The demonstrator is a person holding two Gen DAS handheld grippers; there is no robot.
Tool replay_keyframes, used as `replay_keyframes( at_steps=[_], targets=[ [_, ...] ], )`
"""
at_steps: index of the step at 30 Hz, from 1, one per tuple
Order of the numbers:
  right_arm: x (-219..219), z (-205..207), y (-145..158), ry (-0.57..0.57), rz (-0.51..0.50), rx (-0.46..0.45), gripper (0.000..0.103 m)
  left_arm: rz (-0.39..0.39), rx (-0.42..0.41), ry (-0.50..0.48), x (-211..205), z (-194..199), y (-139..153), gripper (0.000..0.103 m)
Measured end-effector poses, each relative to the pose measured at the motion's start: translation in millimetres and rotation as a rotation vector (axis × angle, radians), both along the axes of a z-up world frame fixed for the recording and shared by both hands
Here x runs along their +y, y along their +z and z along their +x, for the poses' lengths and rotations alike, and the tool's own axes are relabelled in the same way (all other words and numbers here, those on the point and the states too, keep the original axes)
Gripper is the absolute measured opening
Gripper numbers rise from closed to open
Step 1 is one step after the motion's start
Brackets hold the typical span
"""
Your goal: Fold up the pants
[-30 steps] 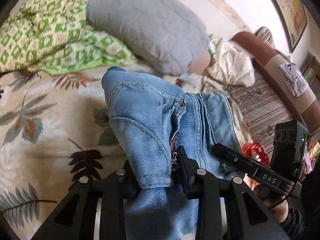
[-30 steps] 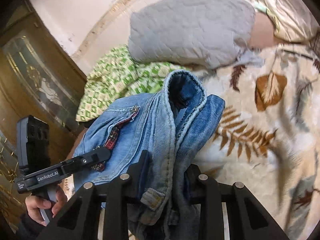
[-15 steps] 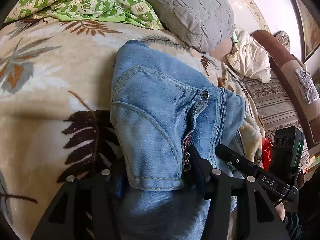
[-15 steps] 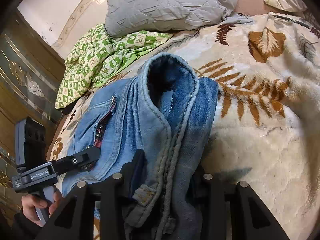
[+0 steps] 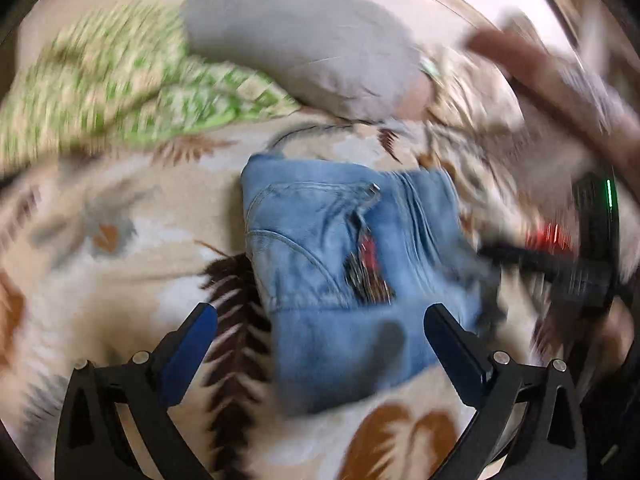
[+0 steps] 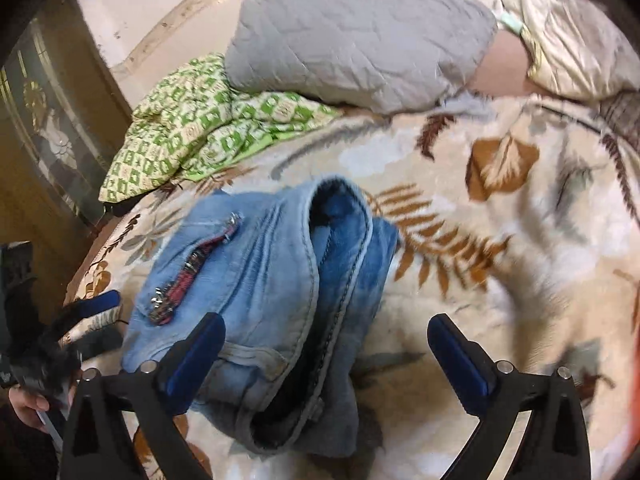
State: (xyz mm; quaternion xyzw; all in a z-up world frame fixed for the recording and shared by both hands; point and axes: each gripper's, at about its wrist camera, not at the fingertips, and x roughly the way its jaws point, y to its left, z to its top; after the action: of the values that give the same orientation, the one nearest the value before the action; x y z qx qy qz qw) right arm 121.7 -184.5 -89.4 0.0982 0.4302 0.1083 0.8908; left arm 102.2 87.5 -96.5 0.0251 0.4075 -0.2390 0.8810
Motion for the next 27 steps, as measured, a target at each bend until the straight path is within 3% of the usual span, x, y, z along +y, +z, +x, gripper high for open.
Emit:
replay_keyframes(
  at_steps=[3,6,12,14,15,16,17,18,20,21,24,27],
  targets=[
    [-9,6,16,0.003,0.034,-0.005,0.102,0.23,-0.166,-0.116,-12,-26,6,0.103],
    [-14,26,25,0.025,0.129,0.044,0.102,0.379,-0.302,-0.213,-25,-42,3,0.103],
    [5,79,21,0.082,0.104,0.15,0.099,0.534,-0.378,-0.326,-45,-41,-15,0.102],
    [13,92,10,0.094,0.091,0.197,0.086,0.552,-0.396,-0.362,-52,-43,-17,0.1],
    [18,96,5,0.104,0.089,0.215,0.075,0.57,-0.409,-0.375,-57,-43,-18,0.093],
    [24,101,-3,0.119,0.082,0.233,0.06,0.595,-0.413,-0.39,-62,-42,-21,0.081],
    [28,102,-7,0.127,0.073,0.241,0.05,0.606,-0.407,-0.406,-65,-41,-23,0.075],
    [32,102,-11,0.138,0.067,0.248,0.032,0.602,-0.397,-0.427,-69,-40,-24,0.067],
    [40,99,-16,0.17,0.043,0.235,0.018,0.566,-0.36,-0.458,-75,-36,-24,0.038],
    [43,96,-16,0.187,0.007,0.217,0.014,0.557,-0.317,-0.476,-78,-34,-27,0.026],
    [24,90,-15,0.182,-0.013,0.187,0.007,0.585,-0.323,-0.501,-80,-39,-32,0.022],
    [-3,92,-27,0.13,0.071,0.226,0.006,0.544,-0.301,-0.479,-79,-38,-32,0.022]
  ],
)
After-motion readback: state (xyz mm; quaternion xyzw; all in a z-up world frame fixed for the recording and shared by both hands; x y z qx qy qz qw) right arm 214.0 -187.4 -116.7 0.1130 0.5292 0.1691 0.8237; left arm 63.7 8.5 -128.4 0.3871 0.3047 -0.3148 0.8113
